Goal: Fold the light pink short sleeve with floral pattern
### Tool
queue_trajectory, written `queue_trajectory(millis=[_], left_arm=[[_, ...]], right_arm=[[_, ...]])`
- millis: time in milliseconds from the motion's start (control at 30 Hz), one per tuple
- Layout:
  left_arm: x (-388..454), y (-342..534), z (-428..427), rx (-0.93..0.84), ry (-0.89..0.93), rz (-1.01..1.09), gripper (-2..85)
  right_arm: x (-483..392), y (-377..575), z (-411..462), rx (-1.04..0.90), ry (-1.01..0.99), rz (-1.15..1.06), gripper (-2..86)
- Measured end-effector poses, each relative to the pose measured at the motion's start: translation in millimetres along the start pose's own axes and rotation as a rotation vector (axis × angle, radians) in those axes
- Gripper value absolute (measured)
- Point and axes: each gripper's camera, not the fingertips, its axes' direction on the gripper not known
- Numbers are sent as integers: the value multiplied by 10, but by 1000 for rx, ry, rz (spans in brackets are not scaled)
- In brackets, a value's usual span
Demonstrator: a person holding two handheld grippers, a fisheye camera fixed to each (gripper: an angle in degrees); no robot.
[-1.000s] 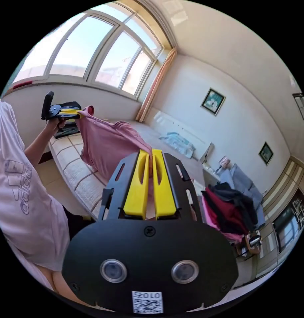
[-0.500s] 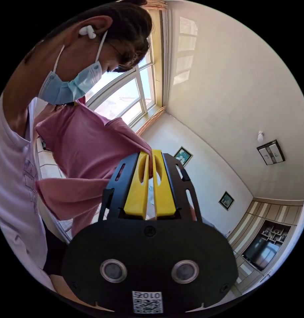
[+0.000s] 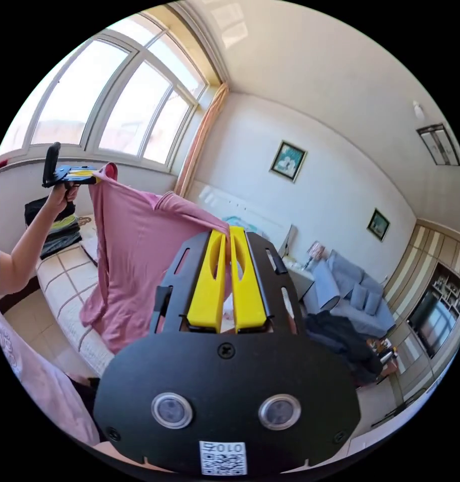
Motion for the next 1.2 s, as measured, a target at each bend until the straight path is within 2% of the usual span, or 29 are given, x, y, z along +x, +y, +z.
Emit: queue_trajectory(millis=[100,233,333,500,567,633,767,900,1000,1200], left_arm=[[99,-151,-105,26,-6,71,-4],[526,324,254,-85,-1,116,-4],[1053,1035,733,-288,81,134,-4],[2440,2546,1340,-700,199,257,-3],[2770,2845,1408,-784,248,268,-3],[2952,2971,1403,-796,290,233,-3],[2954,3072,1392,-779,309,82,-3],[3030,2937,1242,-736,293,110,-3],[3121,2863,1082,-702,282,118,-3],[3455,3147,1179,-752,334,131,-3]], right_arm=[[-51,-17,-25,18,9,-43,32],[-515,863,545,-73,-67,-105,32],[-1020,1796,1162,-265,-182,-119,32],[-1954,3310,1913,-554,-371,-86,34],[-2232,3739,2081,-650,-431,-71,34],[-2491,4162,2212,-735,-455,-60,34],[-2555,4550,2327,-777,-483,-10,34],[-2320,4621,2203,-724,-530,108,33],[-2295,4547,1876,-630,-482,66,34],[-2476,5186,1927,-768,-532,104,34]])
